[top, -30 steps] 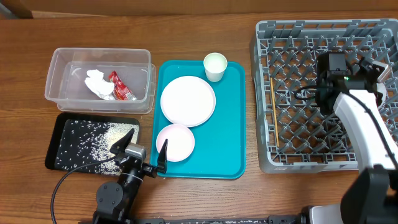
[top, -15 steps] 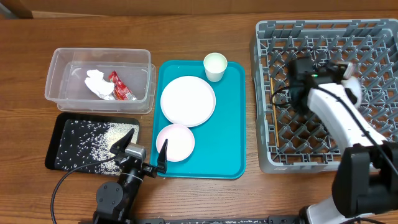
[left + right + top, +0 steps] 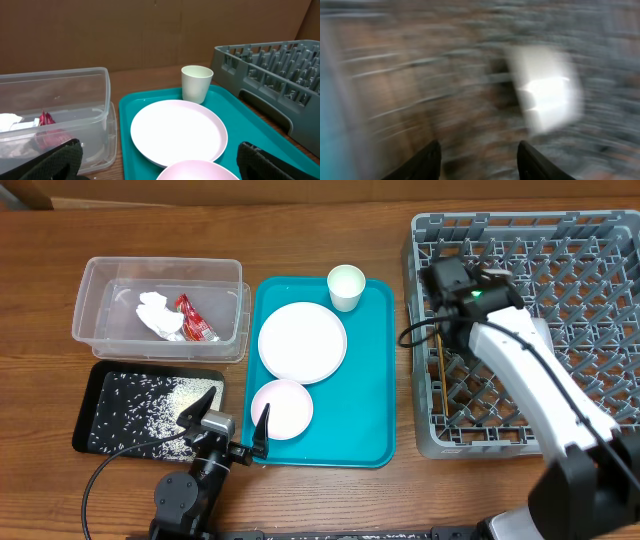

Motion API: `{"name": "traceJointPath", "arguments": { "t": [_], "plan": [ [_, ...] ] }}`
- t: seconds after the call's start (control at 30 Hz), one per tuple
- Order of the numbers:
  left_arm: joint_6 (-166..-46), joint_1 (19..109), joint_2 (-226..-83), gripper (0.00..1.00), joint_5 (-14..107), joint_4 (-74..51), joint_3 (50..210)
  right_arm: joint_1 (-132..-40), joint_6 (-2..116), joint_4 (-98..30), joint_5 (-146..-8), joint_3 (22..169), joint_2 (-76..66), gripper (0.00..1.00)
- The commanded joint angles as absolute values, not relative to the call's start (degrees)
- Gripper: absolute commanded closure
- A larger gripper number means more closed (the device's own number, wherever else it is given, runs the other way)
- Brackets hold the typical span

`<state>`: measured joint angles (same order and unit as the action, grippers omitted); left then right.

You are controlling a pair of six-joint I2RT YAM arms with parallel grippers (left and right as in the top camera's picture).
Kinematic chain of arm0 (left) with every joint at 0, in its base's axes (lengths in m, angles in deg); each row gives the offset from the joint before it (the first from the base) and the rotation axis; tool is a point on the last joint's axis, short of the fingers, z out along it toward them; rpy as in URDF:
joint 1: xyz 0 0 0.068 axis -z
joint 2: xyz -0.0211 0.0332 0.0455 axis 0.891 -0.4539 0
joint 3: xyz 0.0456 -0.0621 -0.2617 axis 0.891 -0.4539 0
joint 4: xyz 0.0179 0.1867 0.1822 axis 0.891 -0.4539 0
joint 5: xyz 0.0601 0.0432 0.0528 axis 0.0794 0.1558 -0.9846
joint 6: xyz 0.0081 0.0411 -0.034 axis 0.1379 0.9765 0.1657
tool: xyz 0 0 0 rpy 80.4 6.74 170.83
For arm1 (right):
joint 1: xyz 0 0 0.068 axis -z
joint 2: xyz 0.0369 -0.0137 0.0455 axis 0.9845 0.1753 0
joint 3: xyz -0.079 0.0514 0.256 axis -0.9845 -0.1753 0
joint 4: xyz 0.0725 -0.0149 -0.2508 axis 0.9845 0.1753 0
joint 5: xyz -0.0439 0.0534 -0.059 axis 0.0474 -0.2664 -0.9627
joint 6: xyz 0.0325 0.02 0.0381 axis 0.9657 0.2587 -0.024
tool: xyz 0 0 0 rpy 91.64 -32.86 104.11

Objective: Sort waste into correct bins and load items into the dishwasher
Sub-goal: 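Reach the right gripper back to the pink bowl and grasp its rim, then carry the pink bowl to the rack's right side and release it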

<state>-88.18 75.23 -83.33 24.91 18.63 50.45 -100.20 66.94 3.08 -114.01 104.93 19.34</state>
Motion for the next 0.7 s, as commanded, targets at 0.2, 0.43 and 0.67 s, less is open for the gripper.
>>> {"name": "traceJointPath", "arguments": {
  "t": [0.2,0.43,0.67],
  "plan": [
    [-89.2,74.9,-82.8,0.00,24.5,18.5,50.3,-116.8,68.0,-6.4,-69.0,104.1,18.8,0.49],
    [-89.2,74.9,-82.8,0.00,24.5,18.5,50.3,-128.3,77.7,-16.5,-83.0,97.7,25.7,0.49],
    [-89.2,74.9,-82.8,0.00,24.5,18.5,50.3,-130.6,79.8,-20.0,-87.8,97.5,34.6,0.73]
  ]
}}
